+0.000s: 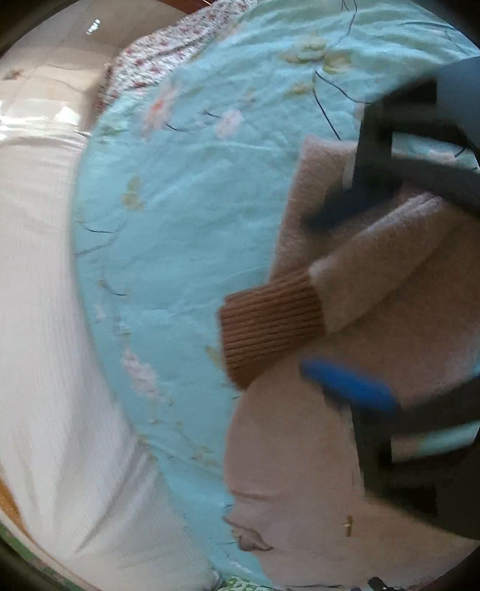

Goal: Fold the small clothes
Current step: 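Grasp the brown cuff of a sweater sleeve with the right gripper, then fold the sleeve across the sweater body with the right gripper while the left gripper grasps the other cuff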

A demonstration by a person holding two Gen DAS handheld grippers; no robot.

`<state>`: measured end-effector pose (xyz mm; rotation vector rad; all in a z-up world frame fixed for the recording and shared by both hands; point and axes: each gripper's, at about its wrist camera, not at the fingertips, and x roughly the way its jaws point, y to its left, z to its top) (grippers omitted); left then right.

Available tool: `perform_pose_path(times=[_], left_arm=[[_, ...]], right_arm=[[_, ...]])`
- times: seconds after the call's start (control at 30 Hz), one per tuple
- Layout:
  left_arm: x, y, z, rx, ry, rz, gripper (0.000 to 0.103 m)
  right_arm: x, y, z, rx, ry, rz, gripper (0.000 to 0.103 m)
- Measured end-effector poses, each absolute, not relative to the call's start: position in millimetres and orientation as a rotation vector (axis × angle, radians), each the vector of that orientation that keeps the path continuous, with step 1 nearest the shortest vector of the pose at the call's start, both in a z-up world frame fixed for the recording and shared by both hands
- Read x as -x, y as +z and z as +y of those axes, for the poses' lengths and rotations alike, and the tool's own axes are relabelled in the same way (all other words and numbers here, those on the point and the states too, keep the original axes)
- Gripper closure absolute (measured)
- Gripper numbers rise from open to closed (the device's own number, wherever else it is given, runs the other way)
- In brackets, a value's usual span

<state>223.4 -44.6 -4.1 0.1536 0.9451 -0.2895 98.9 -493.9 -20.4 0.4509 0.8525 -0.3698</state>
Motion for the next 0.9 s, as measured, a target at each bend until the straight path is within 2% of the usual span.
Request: perform_pose_path(times=[0.03,0.1,0.53,0.9], left_arm=[[-224.8,-5.7,-44.3,-0.150,-0.290,0.948,0.004],[-227.1,-7.5,-42.6,-0.135,-0.293,0.952,0.004],[-217.4,5.4,-9.6,-0.015,-0.322,0.937,0.004],[-212.7,-1.2,38.5,0.171,-0.375,0.979,0.004]], right_arm=[[-100.3,-22.6,-491.6,-0.454,-0.358,0.867,0.067],[-100.3,-18.9,-481.5,-0.438,-0.344,0.857,0.092],[-148.5,52.1,-308.5,-0.528,0.129,0.663,0.093],[-211.9,25.6,-165.0,-0.539,0.390,0.749,0.093]])
